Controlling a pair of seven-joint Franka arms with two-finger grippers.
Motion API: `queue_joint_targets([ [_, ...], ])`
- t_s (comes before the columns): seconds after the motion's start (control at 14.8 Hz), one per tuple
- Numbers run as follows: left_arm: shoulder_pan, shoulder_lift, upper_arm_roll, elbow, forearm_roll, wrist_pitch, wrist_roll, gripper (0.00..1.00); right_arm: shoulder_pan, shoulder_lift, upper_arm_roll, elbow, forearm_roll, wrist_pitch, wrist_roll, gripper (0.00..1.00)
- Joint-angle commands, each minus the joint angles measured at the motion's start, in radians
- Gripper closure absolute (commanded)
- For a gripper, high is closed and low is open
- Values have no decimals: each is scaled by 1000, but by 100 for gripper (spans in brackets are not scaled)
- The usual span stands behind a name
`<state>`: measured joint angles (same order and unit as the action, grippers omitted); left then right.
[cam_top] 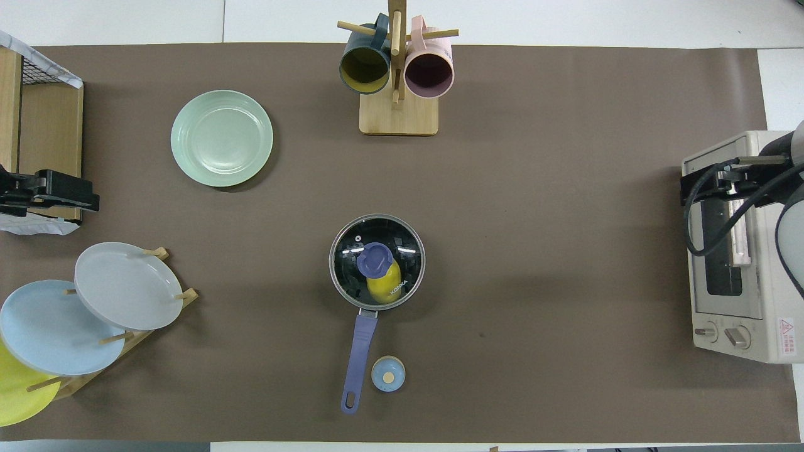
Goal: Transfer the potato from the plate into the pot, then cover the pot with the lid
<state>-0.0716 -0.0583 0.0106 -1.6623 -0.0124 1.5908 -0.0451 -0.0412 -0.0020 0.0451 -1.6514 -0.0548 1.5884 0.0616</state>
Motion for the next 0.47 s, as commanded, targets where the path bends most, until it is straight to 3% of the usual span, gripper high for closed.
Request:
queue_joint_targets([
  [0.0,-1,-6,0,9,22,-19,-13,0,-12,2,6,18,12,-4,-23,0],
  [0.41,-1,-6,0,9,22,-19,-13,0,-11,2,1,27,32,-25,-25,0],
])
